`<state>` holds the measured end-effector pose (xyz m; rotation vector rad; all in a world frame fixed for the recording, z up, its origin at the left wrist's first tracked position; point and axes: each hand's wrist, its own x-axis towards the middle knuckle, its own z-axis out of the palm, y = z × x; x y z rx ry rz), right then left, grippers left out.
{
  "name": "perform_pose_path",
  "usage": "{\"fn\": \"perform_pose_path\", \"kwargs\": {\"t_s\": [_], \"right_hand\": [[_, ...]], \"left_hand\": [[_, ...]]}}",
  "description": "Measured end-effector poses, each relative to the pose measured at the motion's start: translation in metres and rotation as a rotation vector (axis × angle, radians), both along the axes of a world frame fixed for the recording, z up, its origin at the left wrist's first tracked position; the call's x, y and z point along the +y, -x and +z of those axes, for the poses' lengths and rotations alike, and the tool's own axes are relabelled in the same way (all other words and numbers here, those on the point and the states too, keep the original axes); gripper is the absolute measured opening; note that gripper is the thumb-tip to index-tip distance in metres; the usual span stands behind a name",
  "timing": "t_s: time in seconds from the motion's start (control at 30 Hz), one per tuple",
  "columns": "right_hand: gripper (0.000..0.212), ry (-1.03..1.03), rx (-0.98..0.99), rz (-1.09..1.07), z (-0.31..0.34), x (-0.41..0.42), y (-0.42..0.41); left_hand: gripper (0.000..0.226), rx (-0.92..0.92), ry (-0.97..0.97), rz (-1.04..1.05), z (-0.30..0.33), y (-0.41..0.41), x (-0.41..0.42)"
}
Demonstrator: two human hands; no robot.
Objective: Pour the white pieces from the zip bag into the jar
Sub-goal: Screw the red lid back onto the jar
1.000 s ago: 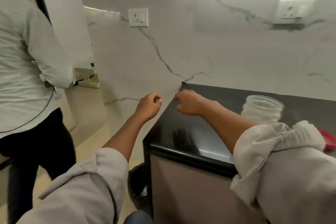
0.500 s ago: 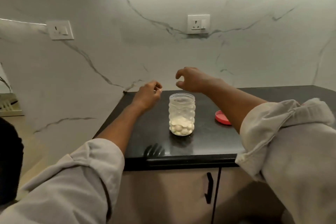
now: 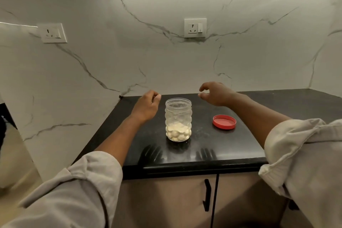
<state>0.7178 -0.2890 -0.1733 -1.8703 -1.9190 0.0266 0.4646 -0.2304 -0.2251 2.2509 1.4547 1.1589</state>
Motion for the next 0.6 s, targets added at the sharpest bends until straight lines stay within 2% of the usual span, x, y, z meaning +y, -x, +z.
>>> {"fn": "perform_pose_path", "kwargs": {"t_s": [0.13, 0.27, 0.37, 0.47, 0.53, 0.6], "right_hand": [[0.036, -0.023, 0.023, 0.000, -0.006, 0.004, -0.003], [0.037, 0.089, 0.031, -0.048, -0.034, 0.003, -0.028], [0.068, 0.316, -0.102, -0.241, -0.066, -0.001, -0.058], [0.106, 0.425, -0.113, -0.355, -0.094, -0.004, -0.074], [0.115, 0.392, -0.102, -0.359, -0.105, -0.004, -0.078], [0.113, 0.334, -0.083, -0.349, -0.109, -0.003, -0.077]], "left_hand": [[0.035, -0.025, 0.030, -0.010, -0.003, 0.004, -0.001], [0.044, -0.202, 0.136, -0.083, -0.024, 0.012, -0.013], [0.067, -0.227, 0.246, -0.124, -0.048, 0.018, -0.027], [0.093, -0.243, 0.305, -0.236, -0.056, 0.012, -0.035], [0.101, -0.235, 0.328, -0.313, -0.055, 0.003, -0.040], [0.106, -0.217, 0.346, -0.349, -0.054, -0.006, -0.044]]}}
